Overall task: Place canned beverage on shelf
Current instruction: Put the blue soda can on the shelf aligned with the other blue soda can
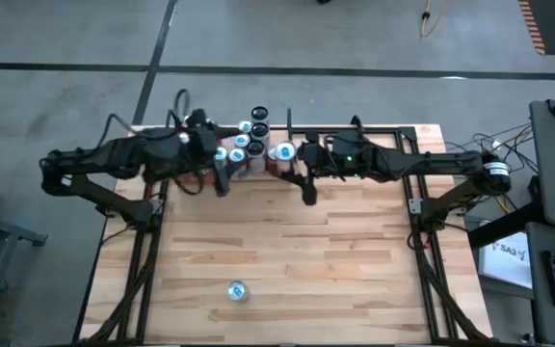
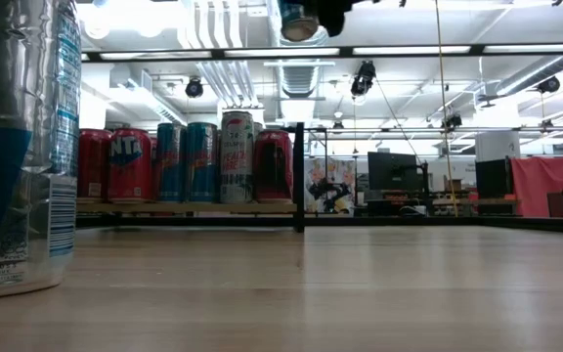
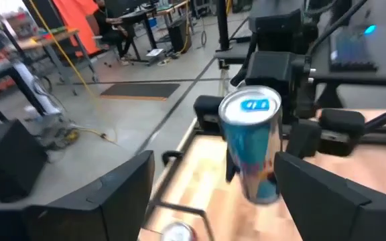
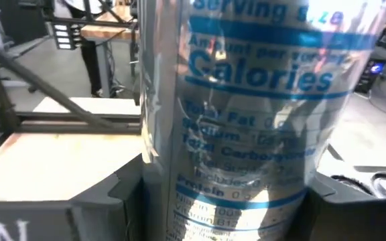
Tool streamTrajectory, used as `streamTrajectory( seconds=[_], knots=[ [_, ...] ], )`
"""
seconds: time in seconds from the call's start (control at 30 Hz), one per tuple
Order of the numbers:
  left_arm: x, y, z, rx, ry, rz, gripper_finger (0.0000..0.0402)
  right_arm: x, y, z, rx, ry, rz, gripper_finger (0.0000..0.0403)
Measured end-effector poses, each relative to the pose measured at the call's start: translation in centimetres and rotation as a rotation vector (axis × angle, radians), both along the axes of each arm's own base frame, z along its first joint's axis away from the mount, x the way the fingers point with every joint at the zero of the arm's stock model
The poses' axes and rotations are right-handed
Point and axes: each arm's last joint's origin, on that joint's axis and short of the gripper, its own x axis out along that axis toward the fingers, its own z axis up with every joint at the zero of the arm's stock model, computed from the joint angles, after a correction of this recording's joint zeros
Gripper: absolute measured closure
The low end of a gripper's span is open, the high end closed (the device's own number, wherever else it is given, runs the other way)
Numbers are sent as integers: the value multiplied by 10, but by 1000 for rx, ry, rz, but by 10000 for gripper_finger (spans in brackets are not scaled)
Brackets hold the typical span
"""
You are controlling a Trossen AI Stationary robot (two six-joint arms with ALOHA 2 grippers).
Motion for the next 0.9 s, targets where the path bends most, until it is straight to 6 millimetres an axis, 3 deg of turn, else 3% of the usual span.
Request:
streamTrajectory(
  seconds=[0.13, 0.27, 0.5, 0.63, 0.9],
  knots=[
    [-15, -8, -36, -93, -87, -25, 116, -9, 14, -20, 28, -39, 41, 195],
    [-14, -17, -88, -126, -224, -71, 119, -10, 25, -46, 33, -102, 47, 195],
    [-10, -19, -160, -140, -416, -99, 120, -4, 38, -77, -68, -84, 56, 195],
    [-8, -21, -172, -110, -545, -178, 120, 1, 37, -83, -82, -83, 46, 195],
    [20, -27, -185, -95, -496, -197, 107, 6, 37, -82, -115, -94, 49, 195]
  ],
)
